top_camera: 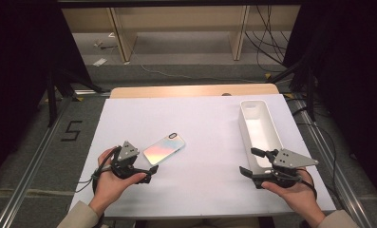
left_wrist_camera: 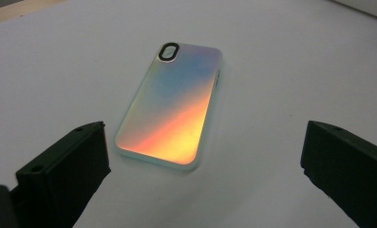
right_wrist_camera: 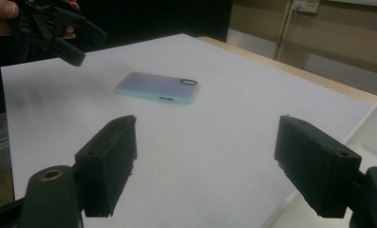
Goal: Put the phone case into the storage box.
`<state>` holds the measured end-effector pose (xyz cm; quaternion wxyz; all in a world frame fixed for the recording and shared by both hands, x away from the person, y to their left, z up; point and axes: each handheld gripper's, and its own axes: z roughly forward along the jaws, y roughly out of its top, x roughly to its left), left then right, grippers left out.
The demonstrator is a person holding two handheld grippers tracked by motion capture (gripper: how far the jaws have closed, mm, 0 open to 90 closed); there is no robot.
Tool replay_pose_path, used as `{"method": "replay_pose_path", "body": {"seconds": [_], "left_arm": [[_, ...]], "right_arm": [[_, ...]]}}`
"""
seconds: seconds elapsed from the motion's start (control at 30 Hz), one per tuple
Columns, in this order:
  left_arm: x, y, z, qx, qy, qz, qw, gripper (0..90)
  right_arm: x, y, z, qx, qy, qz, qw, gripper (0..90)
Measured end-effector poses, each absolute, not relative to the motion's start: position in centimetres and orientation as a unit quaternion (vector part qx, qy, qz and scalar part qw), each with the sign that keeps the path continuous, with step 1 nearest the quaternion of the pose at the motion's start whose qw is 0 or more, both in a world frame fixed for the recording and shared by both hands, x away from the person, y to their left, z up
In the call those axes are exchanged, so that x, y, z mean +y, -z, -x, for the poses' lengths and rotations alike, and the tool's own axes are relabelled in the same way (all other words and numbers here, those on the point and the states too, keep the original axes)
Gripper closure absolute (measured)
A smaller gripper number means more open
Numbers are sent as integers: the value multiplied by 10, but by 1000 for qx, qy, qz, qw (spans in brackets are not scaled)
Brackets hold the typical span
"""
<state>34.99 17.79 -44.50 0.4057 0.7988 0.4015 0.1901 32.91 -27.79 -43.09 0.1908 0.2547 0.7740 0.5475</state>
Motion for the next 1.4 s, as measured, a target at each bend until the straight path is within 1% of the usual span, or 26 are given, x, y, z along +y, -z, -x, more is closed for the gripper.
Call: {"method": "replay_pose_path", "body": {"seconds": [0.33,0.5,0.63,0.93,1.27,1.4], "left_arm": [[175,443,-354,400,-192,-806,392,16],[168,446,-366,391,-178,-827,363,15],[163,447,-378,388,-177,-832,355,15],[154,455,-406,381,-158,-855,314,19],[142,462,-431,366,-145,-881,261,48],[137,464,-438,359,-145,-888,250,55]], "right_arm": [[-278,430,-328,774,-547,-254,193,229],[-277,430,-328,774,-547,-253,193,230],[-277,430,-328,774,-548,-253,192,230],[-278,430,-327,774,-547,-253,193,230],[-278,430,-327,774,-547,-253,192,230],[-278,430,-327,774,-547,-253,193,230]]}}
